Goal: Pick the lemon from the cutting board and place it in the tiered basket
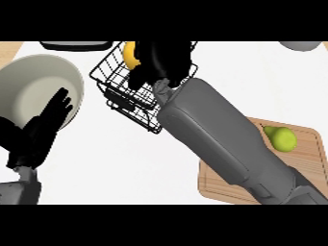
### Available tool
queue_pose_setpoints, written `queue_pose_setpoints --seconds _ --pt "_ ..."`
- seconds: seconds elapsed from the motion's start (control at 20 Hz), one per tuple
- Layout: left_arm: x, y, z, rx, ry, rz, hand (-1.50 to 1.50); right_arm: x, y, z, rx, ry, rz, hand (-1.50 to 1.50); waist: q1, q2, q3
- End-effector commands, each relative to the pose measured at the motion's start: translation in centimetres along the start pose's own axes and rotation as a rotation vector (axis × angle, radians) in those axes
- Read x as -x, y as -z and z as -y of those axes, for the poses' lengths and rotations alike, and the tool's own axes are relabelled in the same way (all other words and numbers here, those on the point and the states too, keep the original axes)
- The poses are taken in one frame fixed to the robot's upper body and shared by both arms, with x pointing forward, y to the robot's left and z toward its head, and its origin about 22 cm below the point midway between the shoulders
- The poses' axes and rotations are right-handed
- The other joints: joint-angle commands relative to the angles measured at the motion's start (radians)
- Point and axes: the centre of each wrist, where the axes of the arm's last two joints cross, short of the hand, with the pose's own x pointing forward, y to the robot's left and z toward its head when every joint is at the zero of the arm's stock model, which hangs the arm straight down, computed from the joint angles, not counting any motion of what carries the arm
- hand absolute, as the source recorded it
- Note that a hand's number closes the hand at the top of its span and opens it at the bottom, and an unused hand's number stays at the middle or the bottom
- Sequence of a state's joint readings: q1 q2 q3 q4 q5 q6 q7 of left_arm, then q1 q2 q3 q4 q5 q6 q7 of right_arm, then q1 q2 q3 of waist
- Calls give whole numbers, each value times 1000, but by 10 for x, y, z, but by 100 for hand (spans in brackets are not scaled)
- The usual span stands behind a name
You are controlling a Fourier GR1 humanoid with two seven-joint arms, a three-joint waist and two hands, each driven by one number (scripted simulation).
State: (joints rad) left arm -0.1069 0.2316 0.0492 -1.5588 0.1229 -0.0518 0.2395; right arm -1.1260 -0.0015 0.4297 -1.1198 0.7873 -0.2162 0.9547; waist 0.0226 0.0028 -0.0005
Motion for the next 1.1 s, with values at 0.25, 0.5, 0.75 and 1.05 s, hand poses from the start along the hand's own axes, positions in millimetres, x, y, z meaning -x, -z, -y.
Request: queue_pose_setpoints --seconds 0.25,0.5,0.75,1.05 --pt "0 -13 13 36 1 7 0 22 27 -38 89 -48 -22 150 13 3 0" --pt "-2 -2 1 15 2 -5 0 10 36 -23 235 114 -2 150 10 4 0" --pt "-6 1 -13 22 -17 14 0 20 37 -46 204 58 -14 -150 26 6 -1" --pt "9 -3 -9 36 2 9 0 27 51 -41 238 162 -2 -150 26 8 0"
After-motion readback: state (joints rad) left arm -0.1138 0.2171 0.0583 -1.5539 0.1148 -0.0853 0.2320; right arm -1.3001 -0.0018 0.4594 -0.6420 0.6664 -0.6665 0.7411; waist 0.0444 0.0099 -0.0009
